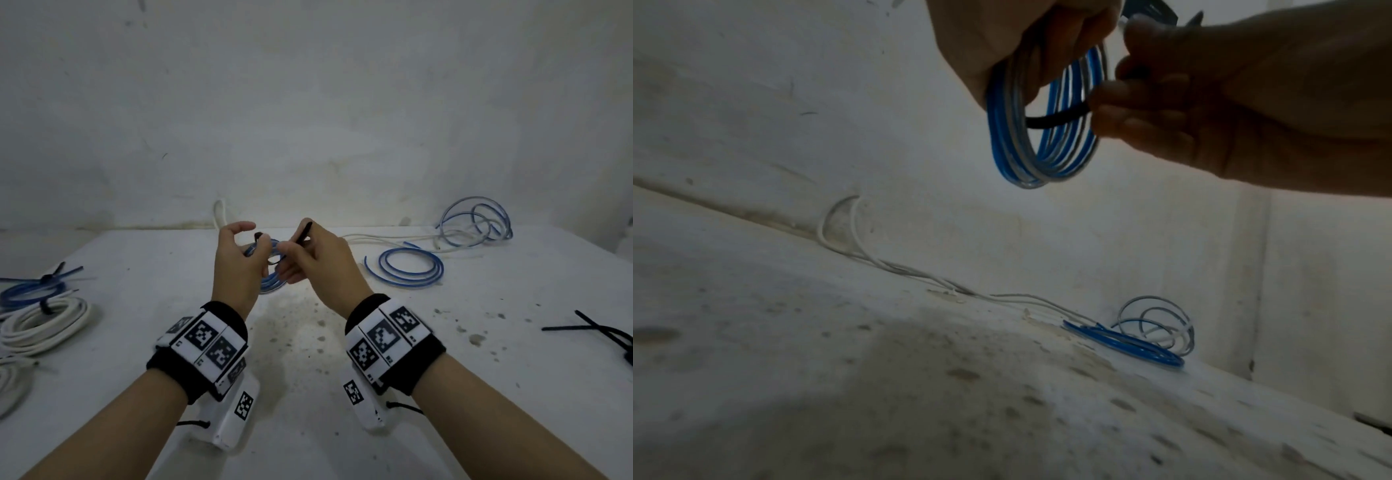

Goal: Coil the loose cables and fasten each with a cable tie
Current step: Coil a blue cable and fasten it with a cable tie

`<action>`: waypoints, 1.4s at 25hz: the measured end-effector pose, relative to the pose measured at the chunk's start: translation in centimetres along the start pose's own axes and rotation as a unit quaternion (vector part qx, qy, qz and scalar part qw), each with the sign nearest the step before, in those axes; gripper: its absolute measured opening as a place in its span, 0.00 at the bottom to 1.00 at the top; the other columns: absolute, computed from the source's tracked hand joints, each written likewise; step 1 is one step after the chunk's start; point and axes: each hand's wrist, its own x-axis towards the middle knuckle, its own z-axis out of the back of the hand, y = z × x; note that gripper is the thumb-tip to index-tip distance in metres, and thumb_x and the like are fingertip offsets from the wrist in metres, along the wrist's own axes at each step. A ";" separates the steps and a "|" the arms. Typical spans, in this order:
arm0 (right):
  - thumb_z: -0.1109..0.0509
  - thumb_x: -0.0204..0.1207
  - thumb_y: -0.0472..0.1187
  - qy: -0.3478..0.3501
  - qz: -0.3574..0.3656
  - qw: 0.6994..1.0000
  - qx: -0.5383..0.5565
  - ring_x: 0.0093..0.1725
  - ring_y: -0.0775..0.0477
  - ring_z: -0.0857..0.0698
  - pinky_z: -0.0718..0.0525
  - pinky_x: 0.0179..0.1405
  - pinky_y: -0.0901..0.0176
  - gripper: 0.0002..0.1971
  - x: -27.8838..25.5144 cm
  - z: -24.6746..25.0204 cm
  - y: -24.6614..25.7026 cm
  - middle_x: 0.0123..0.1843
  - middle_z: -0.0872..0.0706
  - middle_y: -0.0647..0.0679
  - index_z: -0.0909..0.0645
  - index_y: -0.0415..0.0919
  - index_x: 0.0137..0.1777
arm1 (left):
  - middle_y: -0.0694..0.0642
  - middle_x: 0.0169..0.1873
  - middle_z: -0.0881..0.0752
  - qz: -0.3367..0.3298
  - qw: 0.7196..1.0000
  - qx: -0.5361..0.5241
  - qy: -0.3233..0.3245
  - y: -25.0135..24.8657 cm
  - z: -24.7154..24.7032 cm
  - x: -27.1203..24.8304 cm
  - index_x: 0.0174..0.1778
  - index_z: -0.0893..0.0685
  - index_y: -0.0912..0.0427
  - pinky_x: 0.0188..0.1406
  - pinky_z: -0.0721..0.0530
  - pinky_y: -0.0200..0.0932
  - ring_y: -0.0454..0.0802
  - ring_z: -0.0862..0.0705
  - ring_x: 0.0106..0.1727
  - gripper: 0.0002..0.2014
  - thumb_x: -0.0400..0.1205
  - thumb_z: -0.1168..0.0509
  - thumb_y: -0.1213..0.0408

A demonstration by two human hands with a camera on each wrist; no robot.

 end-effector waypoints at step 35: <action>0.37 0.80 0.36 -0.028 0.126 0.970 -0.205 0.25 0.53 0.28 0.27 0.28 0.61 0.04 -0.1 -1.4 -0.8 0.27 0.27 0.50 0.30 0.38 0.46 | 0.44 0.10 0.32 0.066 0.986 0.012 0.150 1.7 0.7 0.2 0.41 0.23 0.61 0.17 0.38 0.33 0.38 0.37 0.14 0.12 0.86 0.47 0.63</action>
